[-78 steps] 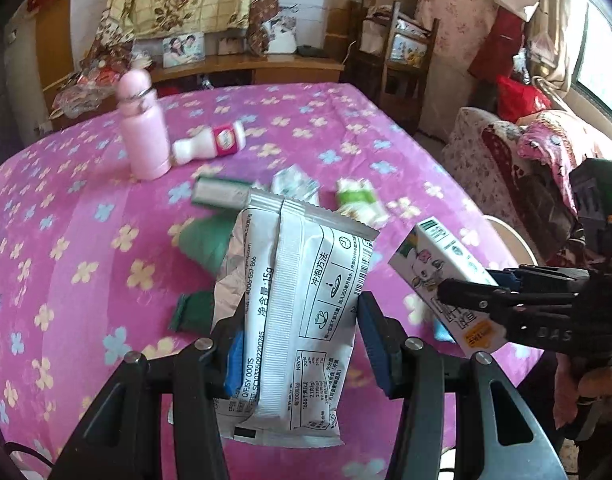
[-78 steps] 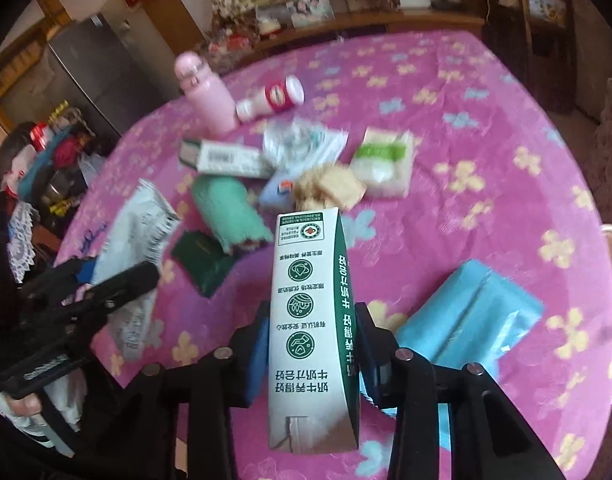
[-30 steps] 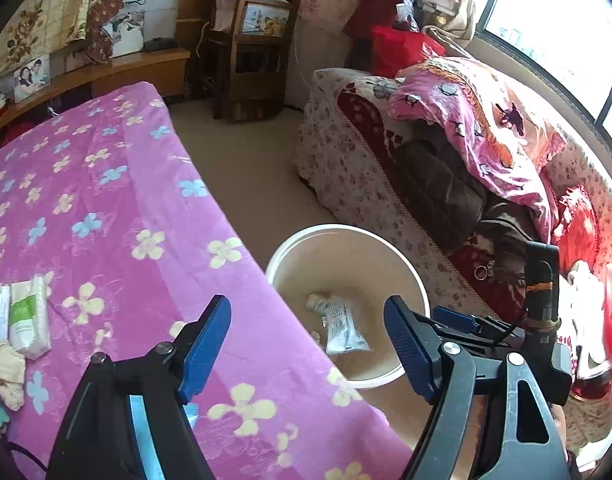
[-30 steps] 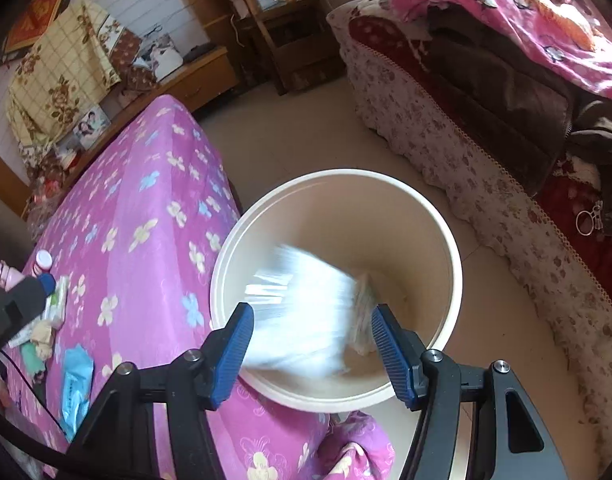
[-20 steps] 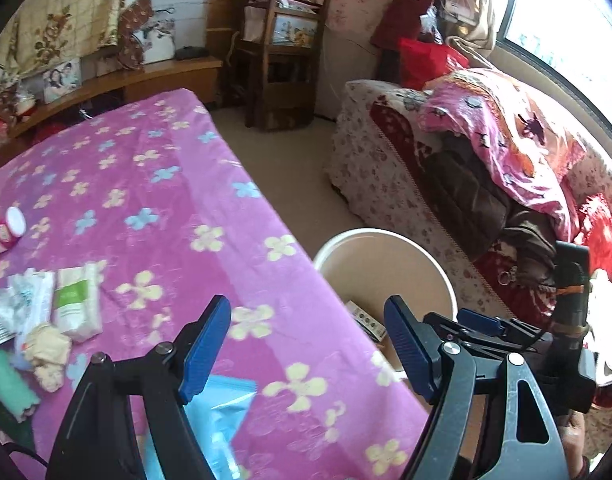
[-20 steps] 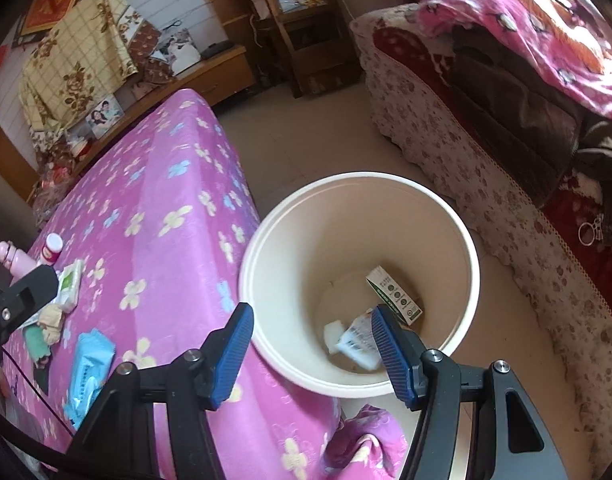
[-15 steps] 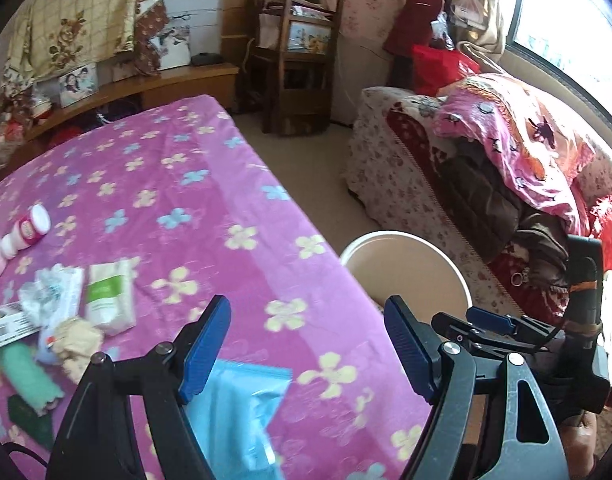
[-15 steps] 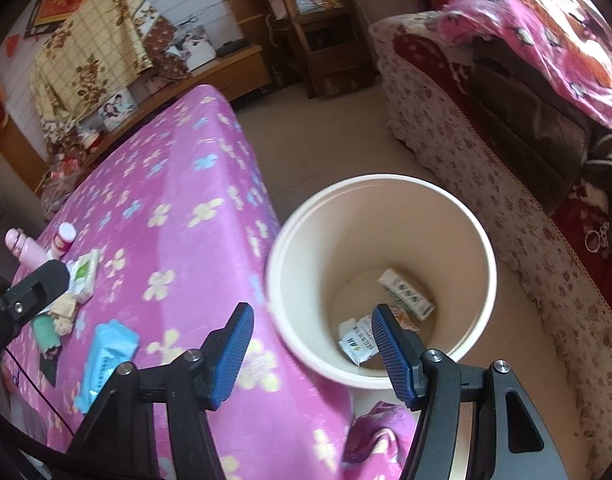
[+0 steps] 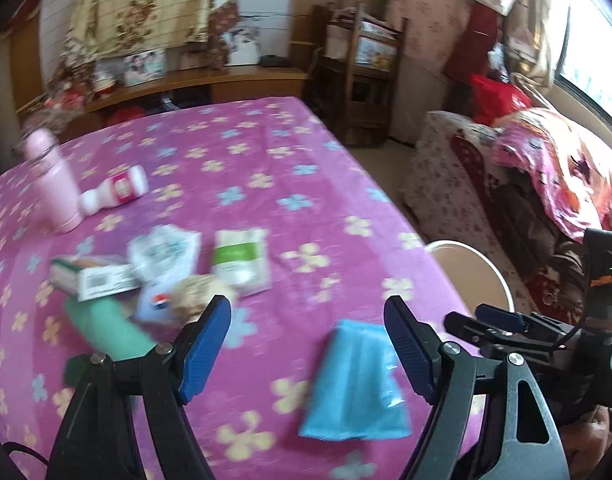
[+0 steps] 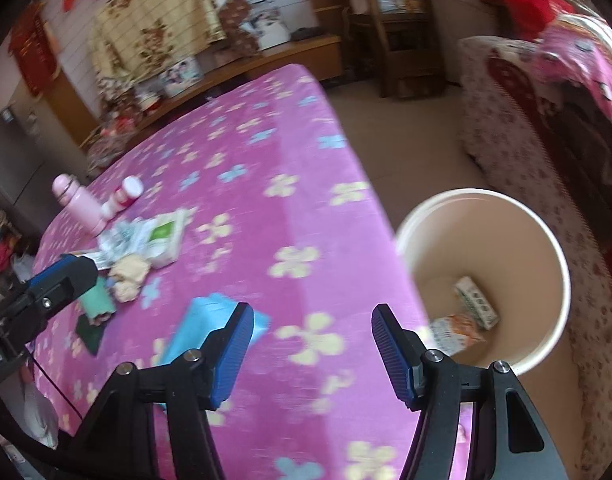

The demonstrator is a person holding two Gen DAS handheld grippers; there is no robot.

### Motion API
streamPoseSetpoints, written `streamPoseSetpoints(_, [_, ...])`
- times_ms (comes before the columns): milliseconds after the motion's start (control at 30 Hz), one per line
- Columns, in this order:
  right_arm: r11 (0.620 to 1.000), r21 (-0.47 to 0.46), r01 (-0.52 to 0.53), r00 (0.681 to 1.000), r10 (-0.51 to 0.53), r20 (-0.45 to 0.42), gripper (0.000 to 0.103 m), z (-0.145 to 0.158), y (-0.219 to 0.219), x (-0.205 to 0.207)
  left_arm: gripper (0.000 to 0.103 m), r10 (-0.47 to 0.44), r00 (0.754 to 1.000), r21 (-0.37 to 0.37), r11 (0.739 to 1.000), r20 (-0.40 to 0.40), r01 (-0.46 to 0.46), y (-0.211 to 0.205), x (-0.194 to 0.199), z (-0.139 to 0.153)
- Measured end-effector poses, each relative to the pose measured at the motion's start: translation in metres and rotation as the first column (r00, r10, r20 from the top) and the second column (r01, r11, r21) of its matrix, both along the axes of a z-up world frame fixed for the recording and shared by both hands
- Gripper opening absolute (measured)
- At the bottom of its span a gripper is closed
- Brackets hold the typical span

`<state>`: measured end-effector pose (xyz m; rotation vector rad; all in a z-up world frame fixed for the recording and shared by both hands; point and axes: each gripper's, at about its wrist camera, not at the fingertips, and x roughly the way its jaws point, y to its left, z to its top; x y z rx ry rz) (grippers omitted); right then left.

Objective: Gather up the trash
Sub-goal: 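Return to the table and grasp the green medicine box with the left gripper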

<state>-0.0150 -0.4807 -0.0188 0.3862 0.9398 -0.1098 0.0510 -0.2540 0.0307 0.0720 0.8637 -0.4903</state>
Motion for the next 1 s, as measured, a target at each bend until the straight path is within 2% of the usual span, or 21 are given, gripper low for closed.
streamPoseSetpoints(267, [0.994,0.014,-0.109,0.994,0.108,0.014,0.065,0.005,0.053,0.02,0.079,0.109,0.994,0.006,0.994,-0.01,-0.109,0.079,0.005,-0.01])
streamPoseSetpoints(567, [0.975,0.006,-0.223,0.975,0.223,-0.018,0.066,-0.008,0.108,0.047,0.079,0.219,0.974,0.065,0.974,-0.059,-0.215,0.153,0.016,-0.039])
streamPoseSetpoints(667, [0.966,0.054,-0.254,0.966,0.256,-0.026,0.066,-0.015,0.127,0.063,0.079,0.244,0.966,0.042,0.97,-0.082,-0.241,0.169,0.026,-0.041])
streamPoseSetpoints(900, [0.954,0.05,-0.296,0.954,0.298,-0.018,0.066,-0.022,0.161,0.098,0.081,0.26,0.962,-0.07,0.961,-0.088,-0.266,0.186,0.056,-0.016])
streamPoseSetpoints(1000, [0.95,0.054,-0.307,0.951,0.309,-0.022,0.066,-0.026,0.172,0.112,0.082,0.274,0.956,-0.083,0.956,-0.102,-0.282,0.186,0.079,-0.008])
